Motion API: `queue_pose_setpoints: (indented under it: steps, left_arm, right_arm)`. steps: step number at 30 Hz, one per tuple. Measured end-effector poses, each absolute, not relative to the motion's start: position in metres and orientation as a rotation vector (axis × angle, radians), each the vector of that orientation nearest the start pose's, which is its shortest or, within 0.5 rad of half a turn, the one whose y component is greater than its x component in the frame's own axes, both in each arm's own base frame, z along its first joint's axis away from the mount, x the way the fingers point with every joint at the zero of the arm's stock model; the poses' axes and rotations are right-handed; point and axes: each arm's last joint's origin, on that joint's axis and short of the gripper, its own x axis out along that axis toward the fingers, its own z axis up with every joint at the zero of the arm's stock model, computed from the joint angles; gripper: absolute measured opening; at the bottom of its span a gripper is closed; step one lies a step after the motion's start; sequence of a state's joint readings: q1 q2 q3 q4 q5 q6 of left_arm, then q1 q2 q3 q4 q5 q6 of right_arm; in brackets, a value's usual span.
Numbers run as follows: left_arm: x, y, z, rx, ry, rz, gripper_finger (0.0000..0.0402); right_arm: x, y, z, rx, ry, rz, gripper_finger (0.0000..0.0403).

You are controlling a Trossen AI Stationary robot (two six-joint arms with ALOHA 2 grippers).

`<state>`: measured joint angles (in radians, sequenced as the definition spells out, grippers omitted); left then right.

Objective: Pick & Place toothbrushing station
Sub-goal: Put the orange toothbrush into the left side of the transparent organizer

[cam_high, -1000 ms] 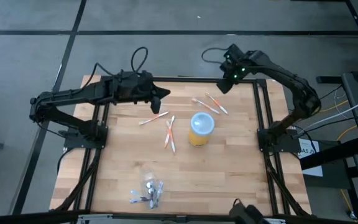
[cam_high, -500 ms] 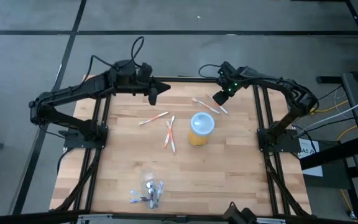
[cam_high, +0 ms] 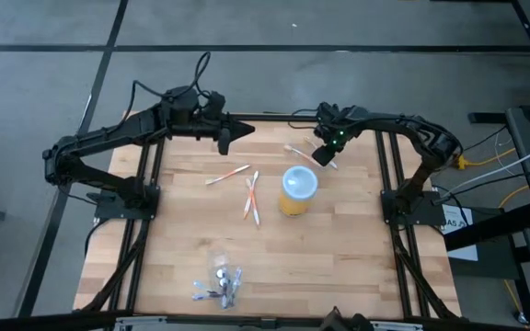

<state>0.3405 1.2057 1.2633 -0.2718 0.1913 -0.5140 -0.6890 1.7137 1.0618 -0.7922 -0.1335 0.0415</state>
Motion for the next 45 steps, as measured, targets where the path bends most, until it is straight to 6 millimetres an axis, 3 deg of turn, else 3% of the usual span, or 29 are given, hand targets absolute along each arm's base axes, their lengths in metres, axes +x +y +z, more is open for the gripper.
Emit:
queue_pose_setpoints:
  steps: [9, 20, 30, 34, 39, 45]
  left_arm:
    - [0.251, 0.073, 0.406, -0.56, 0.156, 0.146, 0.0006]
    - [0.254, 0.062, 0.406, -0.545, 0.169, 0.101, 0.0006]
    - [0.254, 0.062, 0.406, -0.546, 0.169, 0.103, 0.0006]
    - [0.254, 0.062, 0.406, -0.546, 0.169, 0.103, 0.0006]
    - [0.254, 0.062, 0.406, -0.539, 0.17, 0.103, 0.0006]
    - [0.251, 0.063, 0.402, -0.52, 0.209, 0.121, 0.0006]
  right_arm:
    - [0.242, -0.185, 0.148, 0.589, 1.424, -0.511, 0.013]
    - [0.231, -0.174, 0.125, 0.607, 1.422, -0.541, 0.0126]
    - [0.234, -0.171, 0.125, 0.625, 1.395, -0.567, 0.0025]
    - [0.235, -0.171, 0.126, 0.625, 1.389, -0.548, 0.0017]
    - [0.232, -0.168, 0.141, 0.613, 1.314, -0.549, 0.0017]
    - [0.219, -0.163, 0.201, 0.614, 1.058, -0.605, 0.0017]
